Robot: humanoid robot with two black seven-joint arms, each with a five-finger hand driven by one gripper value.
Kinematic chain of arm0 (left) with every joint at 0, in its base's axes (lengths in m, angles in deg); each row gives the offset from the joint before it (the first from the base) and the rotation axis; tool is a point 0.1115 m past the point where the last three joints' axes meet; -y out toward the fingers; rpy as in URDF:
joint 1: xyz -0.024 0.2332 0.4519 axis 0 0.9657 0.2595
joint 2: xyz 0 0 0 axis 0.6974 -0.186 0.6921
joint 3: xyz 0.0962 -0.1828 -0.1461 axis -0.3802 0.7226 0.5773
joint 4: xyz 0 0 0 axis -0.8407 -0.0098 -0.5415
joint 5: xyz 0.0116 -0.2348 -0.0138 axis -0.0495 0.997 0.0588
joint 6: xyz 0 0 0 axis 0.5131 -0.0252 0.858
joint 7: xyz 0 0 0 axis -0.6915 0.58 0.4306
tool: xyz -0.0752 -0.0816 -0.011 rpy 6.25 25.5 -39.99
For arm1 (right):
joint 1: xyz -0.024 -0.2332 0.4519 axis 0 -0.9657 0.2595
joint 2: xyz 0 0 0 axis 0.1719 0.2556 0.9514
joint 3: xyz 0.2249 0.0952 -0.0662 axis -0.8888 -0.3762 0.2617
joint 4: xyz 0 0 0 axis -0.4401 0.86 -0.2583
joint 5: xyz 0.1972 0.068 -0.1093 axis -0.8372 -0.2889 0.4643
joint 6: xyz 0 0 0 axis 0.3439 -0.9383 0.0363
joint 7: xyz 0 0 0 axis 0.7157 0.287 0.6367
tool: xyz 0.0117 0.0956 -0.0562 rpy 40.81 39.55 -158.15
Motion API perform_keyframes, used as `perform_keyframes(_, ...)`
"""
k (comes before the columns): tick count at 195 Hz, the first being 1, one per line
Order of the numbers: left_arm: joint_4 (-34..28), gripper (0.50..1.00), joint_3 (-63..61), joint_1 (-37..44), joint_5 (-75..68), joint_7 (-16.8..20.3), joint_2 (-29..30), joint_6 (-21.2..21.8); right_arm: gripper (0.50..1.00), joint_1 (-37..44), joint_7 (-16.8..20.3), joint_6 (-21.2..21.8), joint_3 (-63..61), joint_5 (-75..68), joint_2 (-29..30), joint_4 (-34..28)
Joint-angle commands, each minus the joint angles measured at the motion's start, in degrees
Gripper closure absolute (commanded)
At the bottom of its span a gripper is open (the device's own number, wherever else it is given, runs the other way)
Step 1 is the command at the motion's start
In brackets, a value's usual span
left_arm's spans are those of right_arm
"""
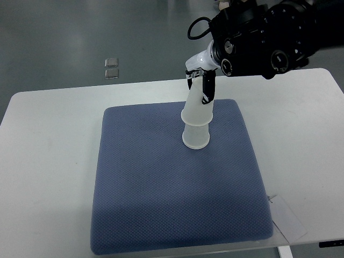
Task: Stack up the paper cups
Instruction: 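Open the right hand and lift it off the stacked cups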
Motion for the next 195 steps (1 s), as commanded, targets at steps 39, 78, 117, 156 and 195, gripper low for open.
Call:
perform_keyframes(39,0.0,0.5,0.0,0.0,0.01,0.0,0.0,0.0,0.718,0.26,-0.03,0.0,0.0,-0.18,0.0,0.08)
perform_keyframes(78,0.0,0.5,0.0,0.0,0.01,0.0,0.0,0.0,0.718,0.35,-0.03,0.0,0.0,-0.18,0.0,0.17)
perform_keyframes(117,0.0,0.5,0.0,0.0,0.01,0.0,0.0,0.0,0.718,0.7,-0.03,0.09,-0.09,-0.18,-0.18,0.17)
perform_keyframes(156,0.0,0.5,0.0,0.0,0.01,0.0,0.0,0.0,0.715,1.05,-0.03,0.18,-0.44,-0.35,-1.93,0.43)
perform_keyframes(195,0.0,0.5,0.0,0.0,0.01,0.0,0.0,0.0,0.715,0.0,-0.39,-0.17,-1.41,-3.69,-7.65,3.95)
